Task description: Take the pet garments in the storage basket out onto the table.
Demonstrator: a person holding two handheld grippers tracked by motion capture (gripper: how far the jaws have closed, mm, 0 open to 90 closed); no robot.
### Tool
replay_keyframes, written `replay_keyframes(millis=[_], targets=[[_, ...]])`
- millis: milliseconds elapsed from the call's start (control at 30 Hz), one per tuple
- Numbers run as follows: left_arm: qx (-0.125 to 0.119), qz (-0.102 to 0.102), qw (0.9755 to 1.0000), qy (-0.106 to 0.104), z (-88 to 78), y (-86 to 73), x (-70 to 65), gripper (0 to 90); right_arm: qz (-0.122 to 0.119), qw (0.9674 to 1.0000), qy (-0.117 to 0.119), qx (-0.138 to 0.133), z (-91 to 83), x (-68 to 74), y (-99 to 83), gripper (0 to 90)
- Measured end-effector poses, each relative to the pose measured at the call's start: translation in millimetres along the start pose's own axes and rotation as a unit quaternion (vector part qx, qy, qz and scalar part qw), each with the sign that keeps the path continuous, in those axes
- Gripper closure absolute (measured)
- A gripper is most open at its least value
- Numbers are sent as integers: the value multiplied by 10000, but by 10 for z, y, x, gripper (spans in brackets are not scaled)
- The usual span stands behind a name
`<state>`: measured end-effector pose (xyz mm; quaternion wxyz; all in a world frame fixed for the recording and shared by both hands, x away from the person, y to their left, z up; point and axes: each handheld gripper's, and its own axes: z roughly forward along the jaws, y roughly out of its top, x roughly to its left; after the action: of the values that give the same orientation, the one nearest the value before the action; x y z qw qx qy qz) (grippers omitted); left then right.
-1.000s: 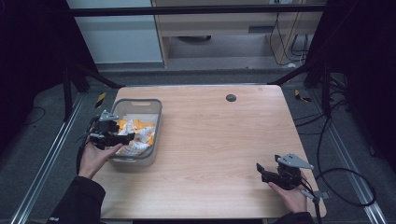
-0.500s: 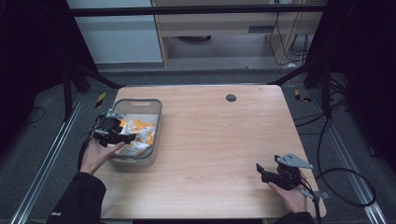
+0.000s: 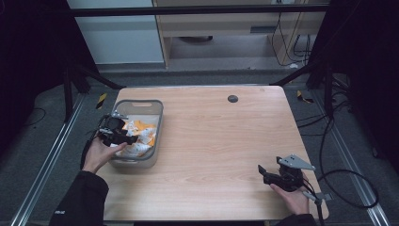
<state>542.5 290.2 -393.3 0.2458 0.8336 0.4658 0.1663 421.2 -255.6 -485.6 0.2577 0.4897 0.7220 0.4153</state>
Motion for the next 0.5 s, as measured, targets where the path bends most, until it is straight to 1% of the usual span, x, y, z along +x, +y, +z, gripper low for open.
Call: replay_keyframes(millis=[233, 367, 400, 433, 500], targets=[[177, 56, 9998, 2, 79, 17, -9, 513, 2, 10000, 10, 22, 4, 3, -2, 196], [255, 29, 9997, -5, 115, 21, -4, 536, -2, 10000, 19, 28, 5, 5, -2, 195], [364, 37, 9993, -9, 133, 22, 3, 546, -9, 10000, 21, 38, 7, 5, -3, 196], [397, 15, 9992, -27, 143, 21, 6, 554, 29, 10000, 46, 55, 4, 10, 0, 195], [420, -4, 9991, -40, 154, 19, 7, 565, 25, 10000, 46, 58, 6, 9, -1, 195]])
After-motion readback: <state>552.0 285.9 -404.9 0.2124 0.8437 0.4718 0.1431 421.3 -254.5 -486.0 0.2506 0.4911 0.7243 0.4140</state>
